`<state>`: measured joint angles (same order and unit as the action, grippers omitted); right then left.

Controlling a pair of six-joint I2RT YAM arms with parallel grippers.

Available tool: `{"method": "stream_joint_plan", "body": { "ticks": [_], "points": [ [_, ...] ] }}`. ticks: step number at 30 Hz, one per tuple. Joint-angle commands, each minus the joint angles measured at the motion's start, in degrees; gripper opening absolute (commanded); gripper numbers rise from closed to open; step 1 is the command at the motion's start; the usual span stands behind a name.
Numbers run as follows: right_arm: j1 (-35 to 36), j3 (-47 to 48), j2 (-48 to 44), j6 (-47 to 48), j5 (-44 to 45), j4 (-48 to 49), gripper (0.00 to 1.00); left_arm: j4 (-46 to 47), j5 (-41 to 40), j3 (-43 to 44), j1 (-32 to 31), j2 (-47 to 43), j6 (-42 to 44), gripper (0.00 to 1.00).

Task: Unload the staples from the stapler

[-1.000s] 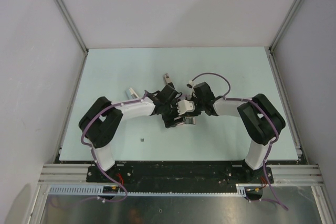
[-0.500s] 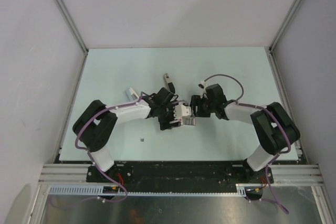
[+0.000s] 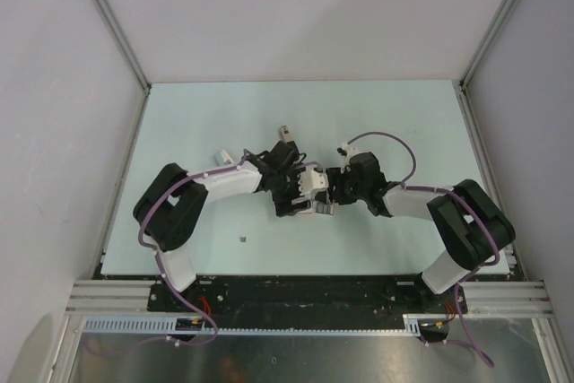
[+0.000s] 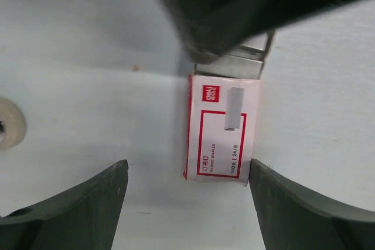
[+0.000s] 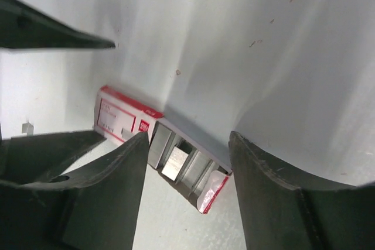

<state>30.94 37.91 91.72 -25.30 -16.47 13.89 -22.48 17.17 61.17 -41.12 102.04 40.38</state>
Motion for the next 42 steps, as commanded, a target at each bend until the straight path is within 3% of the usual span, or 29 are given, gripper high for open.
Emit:
{"method": "stream_joint_plan", "body": {
  "ticks": [1, 5, 19, 34, 42],
  "points": [
    [3.7, -3.2, 1.9, 1.2, 2.1, -2.2, 0.6, 1.0, -1.9, 4.1, 3.0, 2.4, -2.6, 0.87],
    [7.1, -4.1, 1.6, 0.0, 2.6, -2.4, 0.53, 1.2, -3.1, 5.2, 3.6, 3.1, -3.3, 0.88],
    [9.2, -5.7, -0.6, 1.3, 4.0, -0.9, 0.44, 1.2, -3.2, 5.2, 3.7, 3.5, -3.5, 0.86],
    [10.8, -5.7, 1.5, 3.0, 4.2, 3.7, 0.39, 1.1, -1.1, 6.7, 3.8, 4.5, -3.1, 0.86],
    [12.4, -7.3, -1.9, 2.1, 5.3, 2.4, 0.38, 1.0, -1.0, 7.8, 4.5, 5.0, -4.5, 0.87]
  ]
}}
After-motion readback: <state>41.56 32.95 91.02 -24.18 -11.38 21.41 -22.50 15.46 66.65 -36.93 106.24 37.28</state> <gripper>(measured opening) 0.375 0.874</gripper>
